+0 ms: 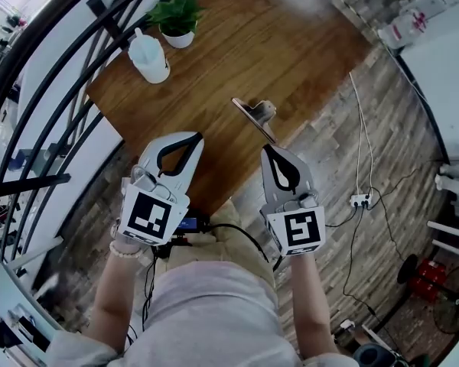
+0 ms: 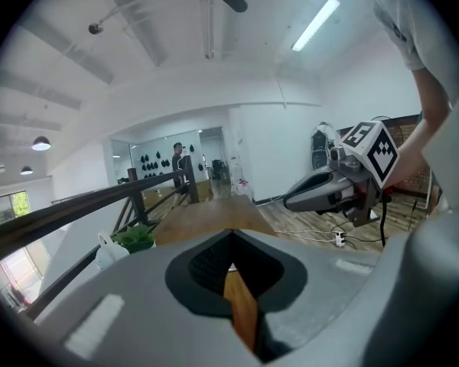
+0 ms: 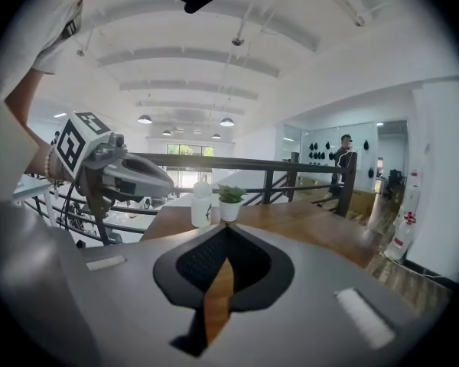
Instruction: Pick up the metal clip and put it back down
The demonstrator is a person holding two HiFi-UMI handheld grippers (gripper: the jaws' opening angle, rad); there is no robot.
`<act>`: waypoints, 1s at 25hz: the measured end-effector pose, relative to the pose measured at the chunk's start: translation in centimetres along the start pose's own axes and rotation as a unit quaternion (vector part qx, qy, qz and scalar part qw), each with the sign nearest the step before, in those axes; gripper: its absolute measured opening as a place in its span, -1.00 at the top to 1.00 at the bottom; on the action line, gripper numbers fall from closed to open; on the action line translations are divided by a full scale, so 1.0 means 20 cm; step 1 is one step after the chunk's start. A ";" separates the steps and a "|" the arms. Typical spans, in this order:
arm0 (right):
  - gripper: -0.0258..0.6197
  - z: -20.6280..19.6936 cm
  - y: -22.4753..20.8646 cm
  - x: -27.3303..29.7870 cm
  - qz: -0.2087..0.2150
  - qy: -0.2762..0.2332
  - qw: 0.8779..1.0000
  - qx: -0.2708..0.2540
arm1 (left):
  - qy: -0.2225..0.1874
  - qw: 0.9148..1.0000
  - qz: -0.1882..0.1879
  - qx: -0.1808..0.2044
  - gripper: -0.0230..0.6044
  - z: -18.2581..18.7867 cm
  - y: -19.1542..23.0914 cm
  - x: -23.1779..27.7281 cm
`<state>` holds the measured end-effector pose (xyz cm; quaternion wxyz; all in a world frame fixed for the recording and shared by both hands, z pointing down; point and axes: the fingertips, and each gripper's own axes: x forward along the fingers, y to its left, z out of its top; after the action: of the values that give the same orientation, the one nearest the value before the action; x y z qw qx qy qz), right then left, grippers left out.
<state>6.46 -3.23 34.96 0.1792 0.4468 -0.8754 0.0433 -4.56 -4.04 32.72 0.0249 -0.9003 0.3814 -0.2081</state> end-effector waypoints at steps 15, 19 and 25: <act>0.90 0.18 0.18 -0.13 0.013 -0.036 0.999 0.002 | -0.032 0.999 0.037 -0.024 0.93 0.08 0.04 -0.27; 0.90 0.20 0.18 -0.13 0.009 -0.035 0.999 -0.005 | -0.035 0.998 0.036 -0.034 0.93 0.08 0.04 -0.29; 0.90 0.24 0.20 -0.13 0.004 -0.048 0.999 -0.005 | -0.035 0.999 0.030 -0.024 0.93 0.07 0.04 -0.30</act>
<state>3.23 -0.01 29.97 0.1392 0.4437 -0.8851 0.0184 -8.24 -0.67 29.08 0.0230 -0.8957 0.4116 -0.1665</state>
